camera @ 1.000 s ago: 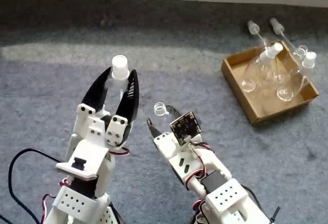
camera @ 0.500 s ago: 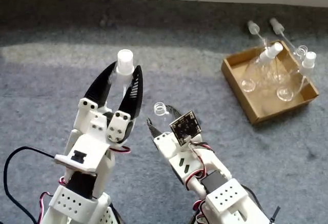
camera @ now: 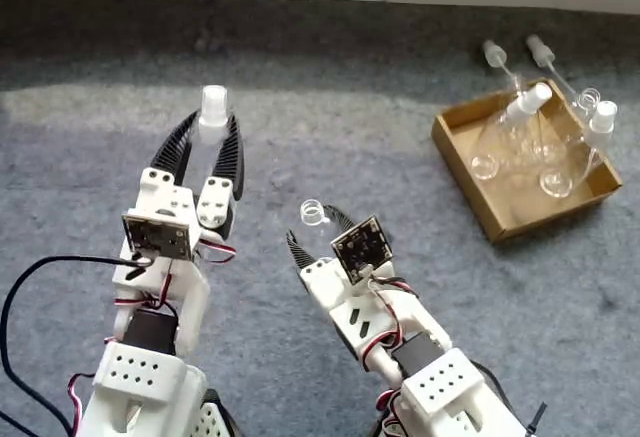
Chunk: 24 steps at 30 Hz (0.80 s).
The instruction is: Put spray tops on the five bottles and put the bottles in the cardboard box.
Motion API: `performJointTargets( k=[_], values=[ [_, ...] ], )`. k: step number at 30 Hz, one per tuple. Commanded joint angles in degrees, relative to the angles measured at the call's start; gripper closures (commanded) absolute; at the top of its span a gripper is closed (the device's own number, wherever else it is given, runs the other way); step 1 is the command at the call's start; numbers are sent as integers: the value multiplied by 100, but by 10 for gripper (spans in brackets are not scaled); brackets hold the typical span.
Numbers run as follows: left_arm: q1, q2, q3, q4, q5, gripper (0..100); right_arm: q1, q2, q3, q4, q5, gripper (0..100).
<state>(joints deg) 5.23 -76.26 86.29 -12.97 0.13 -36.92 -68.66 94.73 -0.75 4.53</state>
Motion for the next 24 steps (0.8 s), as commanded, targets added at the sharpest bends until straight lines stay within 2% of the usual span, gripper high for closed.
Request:
performJointTargets(
  k=[1,9,17,24],
  values=[
    [-365,66,31,519,-9,996,-57,-110,-57,-145,-53,903],
    [-769,84,-171,2743,-44,996,-57,-110,-57,-145,-53,903],
    [-752,92,-716,3842,-44,996,-48,-110,-57,-145,-53,903],
    [-567,136,-1930,5495,-176,996,-40,-110,-57,-145,-53,903]
  ],
)
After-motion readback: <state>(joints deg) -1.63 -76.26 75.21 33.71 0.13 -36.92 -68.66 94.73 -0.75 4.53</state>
